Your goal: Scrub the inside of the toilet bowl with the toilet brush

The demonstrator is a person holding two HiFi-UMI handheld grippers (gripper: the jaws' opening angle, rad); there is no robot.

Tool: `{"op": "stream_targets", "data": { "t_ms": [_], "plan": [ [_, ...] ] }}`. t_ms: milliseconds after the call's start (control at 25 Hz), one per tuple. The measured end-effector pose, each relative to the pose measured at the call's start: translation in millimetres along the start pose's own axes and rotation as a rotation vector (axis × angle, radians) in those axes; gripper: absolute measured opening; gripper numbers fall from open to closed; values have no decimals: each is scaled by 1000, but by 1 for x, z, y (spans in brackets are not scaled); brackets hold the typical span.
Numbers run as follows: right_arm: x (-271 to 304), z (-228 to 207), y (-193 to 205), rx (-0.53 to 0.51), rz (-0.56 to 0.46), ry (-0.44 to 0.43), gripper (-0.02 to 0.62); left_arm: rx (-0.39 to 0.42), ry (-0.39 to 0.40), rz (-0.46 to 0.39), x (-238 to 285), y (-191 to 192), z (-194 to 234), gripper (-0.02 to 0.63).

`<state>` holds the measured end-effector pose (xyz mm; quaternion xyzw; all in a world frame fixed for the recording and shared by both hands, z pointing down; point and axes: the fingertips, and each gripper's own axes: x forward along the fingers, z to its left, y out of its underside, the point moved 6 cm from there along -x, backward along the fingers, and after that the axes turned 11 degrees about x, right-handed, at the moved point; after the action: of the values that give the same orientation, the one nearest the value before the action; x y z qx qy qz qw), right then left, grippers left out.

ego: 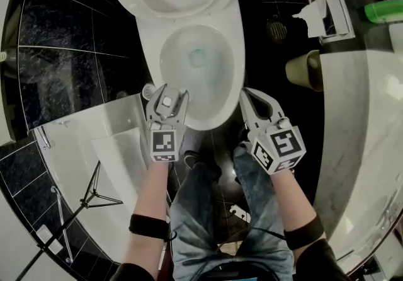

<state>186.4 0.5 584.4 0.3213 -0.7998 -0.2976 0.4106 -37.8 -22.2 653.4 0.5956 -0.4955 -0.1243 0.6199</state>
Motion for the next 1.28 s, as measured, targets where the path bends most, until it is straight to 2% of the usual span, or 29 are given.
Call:
{"op": "stream_targets", "data": {
  "t_ms": [80,200,320,520,600,960,1160,1280],
  "plan": [
    [-7,-3,-2,-4,-13,12,6,-13,13,6,-3,2,-13,244],
    [-17,-6,-7,8,-15,20,6,-76,-2,13,-4,-5,-31,244],
    [-28,-11,-12,17,-12,28,6,-44,35,3,1,-13,-42,244],
    [-45,-15,-26,8,-19,35,6,-83,33,-9,-4,-53,-47,244],
    [-54,-9,-37,12,-9,27,6,-64,40,-16,-10,-71,-46,244],
    [-99,35,-117,-47,-3,-34,6,-55,17,-46,-72,-200,-30,244],
    [-131,73,-171,-71,13,-114,6,-30,-10,-48,-117,-274,-21,244],
    [-147,90,-200,-101,15,-167,6,-48,-49,-45,-145,-314,-17,244]
  ]
}}
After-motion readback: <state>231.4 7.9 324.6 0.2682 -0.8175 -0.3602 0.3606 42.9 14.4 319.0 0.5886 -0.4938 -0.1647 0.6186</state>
